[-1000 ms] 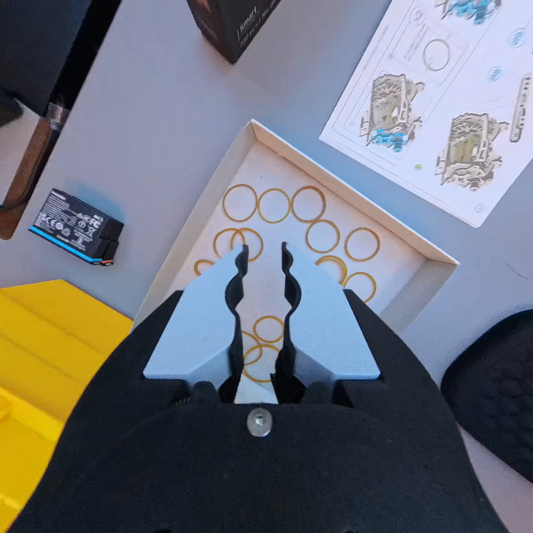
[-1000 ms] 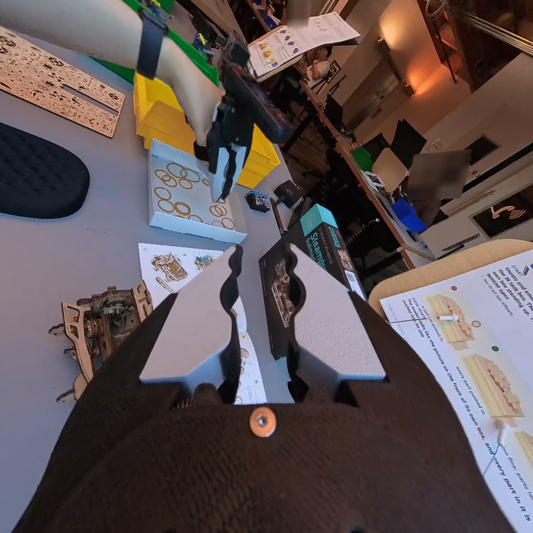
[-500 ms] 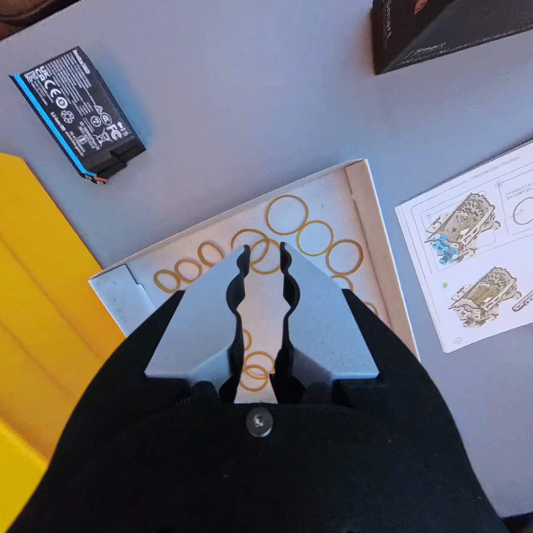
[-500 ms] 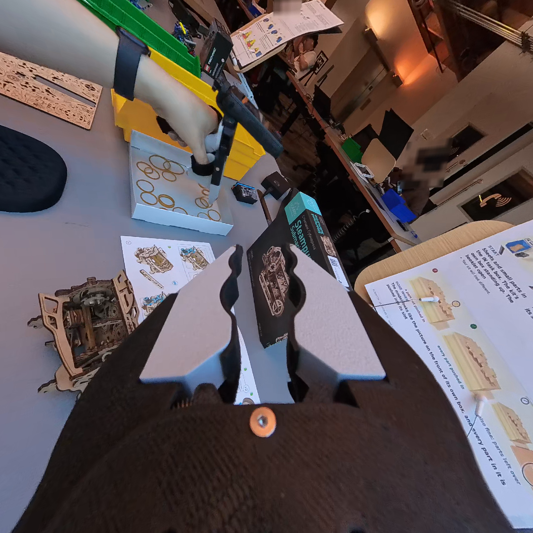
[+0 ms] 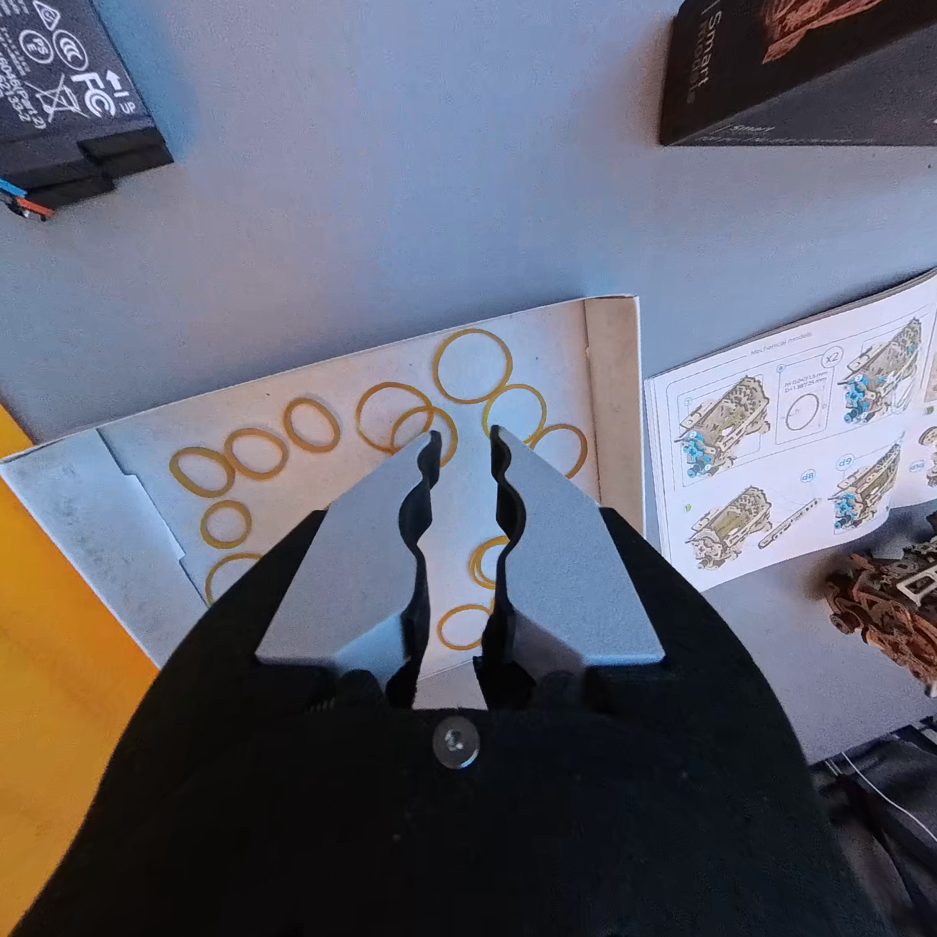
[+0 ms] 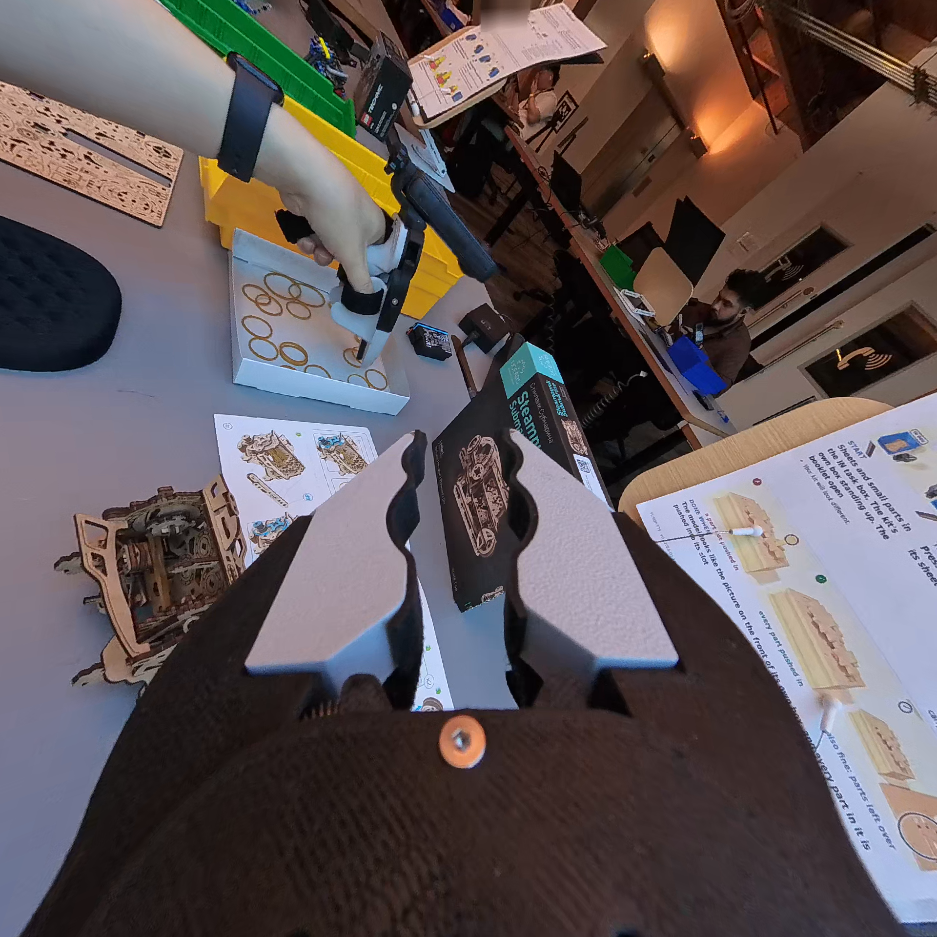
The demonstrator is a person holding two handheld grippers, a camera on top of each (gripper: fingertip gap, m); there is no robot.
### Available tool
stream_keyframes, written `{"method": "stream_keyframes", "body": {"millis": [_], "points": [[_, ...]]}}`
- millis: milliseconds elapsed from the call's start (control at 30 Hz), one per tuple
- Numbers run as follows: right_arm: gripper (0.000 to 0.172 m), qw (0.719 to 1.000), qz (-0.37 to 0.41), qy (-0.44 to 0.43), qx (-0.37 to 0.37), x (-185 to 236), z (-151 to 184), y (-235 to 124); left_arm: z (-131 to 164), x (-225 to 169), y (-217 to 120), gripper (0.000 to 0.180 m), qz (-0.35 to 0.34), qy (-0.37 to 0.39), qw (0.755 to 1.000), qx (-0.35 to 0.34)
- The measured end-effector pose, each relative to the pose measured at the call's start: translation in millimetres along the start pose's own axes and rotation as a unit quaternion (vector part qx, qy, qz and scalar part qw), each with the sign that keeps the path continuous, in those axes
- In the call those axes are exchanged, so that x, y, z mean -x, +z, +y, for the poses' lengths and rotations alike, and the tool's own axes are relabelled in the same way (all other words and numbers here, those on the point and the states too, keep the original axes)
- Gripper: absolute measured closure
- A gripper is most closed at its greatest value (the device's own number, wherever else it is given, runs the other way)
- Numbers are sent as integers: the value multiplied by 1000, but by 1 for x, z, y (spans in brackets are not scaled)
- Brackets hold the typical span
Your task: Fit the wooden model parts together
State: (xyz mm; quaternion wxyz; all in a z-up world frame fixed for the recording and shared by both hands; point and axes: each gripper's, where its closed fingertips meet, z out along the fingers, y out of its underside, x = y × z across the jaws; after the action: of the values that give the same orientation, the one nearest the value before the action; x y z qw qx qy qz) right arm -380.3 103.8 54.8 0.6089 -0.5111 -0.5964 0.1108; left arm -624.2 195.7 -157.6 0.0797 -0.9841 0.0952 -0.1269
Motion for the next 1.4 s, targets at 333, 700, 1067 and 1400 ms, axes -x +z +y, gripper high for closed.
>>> {"method": "stream_keyframes", "body": {"millis": [333, 700, 1067, 1400], "points": [[143, 1000, 0, -2, 1, 0, -1, -1, -3, 6, 5, 172, -13, -6, 1000, -1], [143, 1000, 2, -7, 14, 1, 1, 0, -2, 8, 6, 172, -101, 25, 994, 28], [143, 1000, 8, -15, 10, -1, -6, -6, -2, 4, 8, 180, -134, 45, 989, 34], [143, 1000, 8, -16, 4, -2, -9, -9, 1, 6, 6, 180, -120, 60, 990, 38]]}}
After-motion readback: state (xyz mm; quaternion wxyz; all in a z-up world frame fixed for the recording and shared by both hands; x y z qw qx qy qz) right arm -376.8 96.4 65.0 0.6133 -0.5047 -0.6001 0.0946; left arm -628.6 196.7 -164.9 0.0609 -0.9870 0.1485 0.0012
